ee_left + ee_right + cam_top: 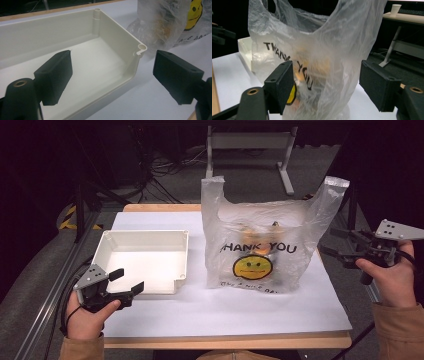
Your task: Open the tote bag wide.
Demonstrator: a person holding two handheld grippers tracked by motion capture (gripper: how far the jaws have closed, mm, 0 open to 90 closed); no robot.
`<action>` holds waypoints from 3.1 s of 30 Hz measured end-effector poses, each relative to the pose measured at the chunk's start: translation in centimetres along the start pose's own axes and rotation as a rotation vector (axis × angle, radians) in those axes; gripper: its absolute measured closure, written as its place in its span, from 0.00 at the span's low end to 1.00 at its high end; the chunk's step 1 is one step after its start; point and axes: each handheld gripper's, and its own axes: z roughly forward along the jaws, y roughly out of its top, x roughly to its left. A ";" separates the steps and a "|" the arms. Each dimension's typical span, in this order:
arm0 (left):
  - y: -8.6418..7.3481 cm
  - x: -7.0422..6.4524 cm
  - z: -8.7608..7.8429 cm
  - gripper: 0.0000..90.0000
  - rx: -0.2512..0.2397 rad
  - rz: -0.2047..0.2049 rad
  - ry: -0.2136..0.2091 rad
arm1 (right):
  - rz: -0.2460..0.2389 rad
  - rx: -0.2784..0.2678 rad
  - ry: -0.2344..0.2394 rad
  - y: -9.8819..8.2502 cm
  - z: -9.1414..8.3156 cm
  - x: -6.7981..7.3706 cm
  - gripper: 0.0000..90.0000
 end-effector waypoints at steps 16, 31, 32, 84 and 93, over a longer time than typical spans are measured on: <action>-0.7 0.2 0.4 0.18 0.023 -0.011 -0.004 | -0.030 -0.037 -0.032 2.5 1.9 -0.9 0.51; -1.1 0.4 0.5 0.18 0.031 -0.021 -0.003 | -0.074 -0.022 0.019 3.0 1.7 -0.4 1.00; -1.1 0.4 0.5 0.18 0.031 -0.021 -0.003 | -0.074 -0.021 0.021 2.9 1.7 -0.4 1.00; -2.1 0.3 1.3 0.18 0.067 -0.027 -0.013 | 0.126 0.153 0.109 -9.8 6.4 -0.3 1.00; -2.2 0.4 1.3 0.18 0.070 -0.025 -0.012 | 0.139 0.210 0.108 -11.4 7.4 -0.2 1.00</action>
